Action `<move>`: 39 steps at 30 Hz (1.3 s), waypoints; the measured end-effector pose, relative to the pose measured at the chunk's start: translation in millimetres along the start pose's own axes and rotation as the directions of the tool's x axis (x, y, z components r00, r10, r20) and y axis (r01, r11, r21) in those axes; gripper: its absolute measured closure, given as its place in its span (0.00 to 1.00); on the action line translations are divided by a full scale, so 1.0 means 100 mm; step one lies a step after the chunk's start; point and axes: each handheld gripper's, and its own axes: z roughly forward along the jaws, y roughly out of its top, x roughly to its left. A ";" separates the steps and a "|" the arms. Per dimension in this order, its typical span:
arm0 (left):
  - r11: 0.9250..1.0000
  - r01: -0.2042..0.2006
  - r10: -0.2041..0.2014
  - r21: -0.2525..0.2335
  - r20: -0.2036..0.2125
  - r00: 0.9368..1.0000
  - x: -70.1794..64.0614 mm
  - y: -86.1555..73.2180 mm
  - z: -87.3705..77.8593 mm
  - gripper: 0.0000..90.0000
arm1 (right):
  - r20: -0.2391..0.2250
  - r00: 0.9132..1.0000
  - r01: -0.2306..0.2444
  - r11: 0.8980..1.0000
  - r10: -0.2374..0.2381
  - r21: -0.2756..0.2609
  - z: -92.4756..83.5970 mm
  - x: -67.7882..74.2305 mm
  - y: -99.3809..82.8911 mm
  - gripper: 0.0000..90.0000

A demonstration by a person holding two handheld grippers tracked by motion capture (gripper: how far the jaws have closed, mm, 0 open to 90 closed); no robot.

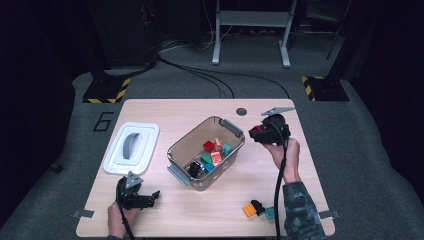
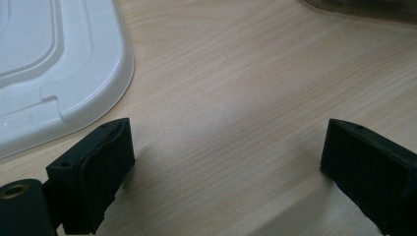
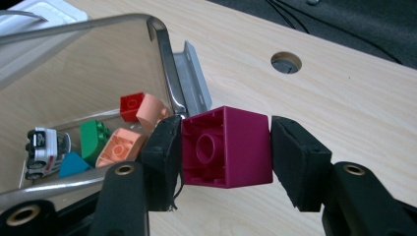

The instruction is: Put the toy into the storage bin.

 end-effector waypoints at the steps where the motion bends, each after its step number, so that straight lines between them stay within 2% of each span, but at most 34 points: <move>1: 1.000 -0.001 0.001 -0.001 0.000 1.000 0.00 0.00 0.00 0.06 | -0.003 1.000 -0.004 1.000 0.004 0.002 0.00 0.02 0.02 0.52; 3: 1.000 -0.001 0.001 0.000 0.000 1.000 0.00 0.00 0.00 0.06 | -0.004 1.000 0.020 1.000 -0.020 -0.005 0.01 0.04 0.06 0.52; 6: 1.000 0.000 0.000 0.001 0.000 1.000 0.00 0.00 0.00 0.06 | -0.003 1.000 0.024 1.000 -0.024 -0.002 0.01 0.08 0.09 0.52; 9: 1.000 0.000 0.000 0.001 0.000 1.000 0.00 0.00 0.00 0.06 | -0.017 0.999 0.046 0.999 -0.046 -0.004 0.03 0.15 0.15 0.52; 16: 1.000 0.000 0.000 -0.001 0.000 1.000 0.00 0.00 0.00 0.06 | -0.048 0.997 0.062 0.998 -0.062 0.010 0.08 0.28 0.19 0.52; 17: 1.000 0.000 0.000 0.001 0.000 1.000 0.00 0.00 0.00 0.06 | -0.072 0.995 0.074 0.997 -0.073 0.013 0.12 0.32 0.20 0.52; 24: 1.000 -0.001 0.001 0.000 0.000 1.000 0.00 0.00 0.00 0.06 | -0.096 0.990 0.108 0.994 -0.105 0.031 0.20 0.46 0.19 0.52; 30: 1.000 0.001 -0.001 0.000 -0.001 1.000 0.00 0.00 0.00 0.06 | -0.123 0.984 0.137 0.988 -0.128 0.065 0.31 0.59 0.17 0.52; 39: 1.000 0.002 -0.002 -0.001 0.000 1.000 0.00 0.00 0.00 0.06 | -0.146 0.980 0.156 0.981 -0.138 0.120 0.41 0.63 0.12 0.52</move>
